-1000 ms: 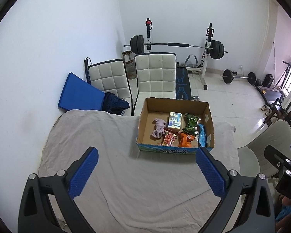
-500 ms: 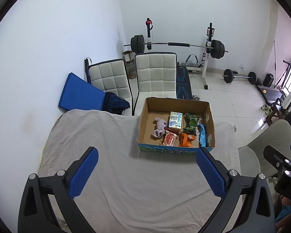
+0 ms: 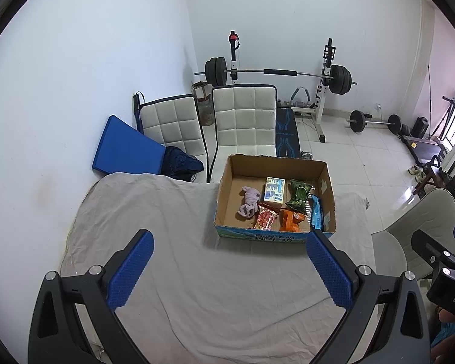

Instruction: Organize soft objects

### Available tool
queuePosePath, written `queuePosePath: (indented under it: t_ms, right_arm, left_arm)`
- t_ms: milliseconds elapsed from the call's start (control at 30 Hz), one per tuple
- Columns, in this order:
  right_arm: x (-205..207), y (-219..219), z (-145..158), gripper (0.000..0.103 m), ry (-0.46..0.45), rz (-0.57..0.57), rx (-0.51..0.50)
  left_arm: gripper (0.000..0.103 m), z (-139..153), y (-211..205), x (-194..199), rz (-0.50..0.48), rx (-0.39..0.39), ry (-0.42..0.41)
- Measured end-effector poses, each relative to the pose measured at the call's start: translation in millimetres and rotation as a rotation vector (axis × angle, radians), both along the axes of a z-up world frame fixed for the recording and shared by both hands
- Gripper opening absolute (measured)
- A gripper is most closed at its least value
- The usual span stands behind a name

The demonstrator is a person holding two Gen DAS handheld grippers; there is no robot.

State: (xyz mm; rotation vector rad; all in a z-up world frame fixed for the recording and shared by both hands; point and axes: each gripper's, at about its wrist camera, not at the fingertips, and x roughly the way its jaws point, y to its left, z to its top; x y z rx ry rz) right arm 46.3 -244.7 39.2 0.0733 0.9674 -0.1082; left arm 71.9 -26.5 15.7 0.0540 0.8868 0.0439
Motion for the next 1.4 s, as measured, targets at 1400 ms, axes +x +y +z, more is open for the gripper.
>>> queuePosePath:
  t_ms: [1400]
  right_arm:
    - [-5.0,0.4,4.1,0.103,-0.017,0.017,-0.014]
  left_arm:
    - [0.103,9.0,3.1,-6.6,0.006,-0.007,-0.018]
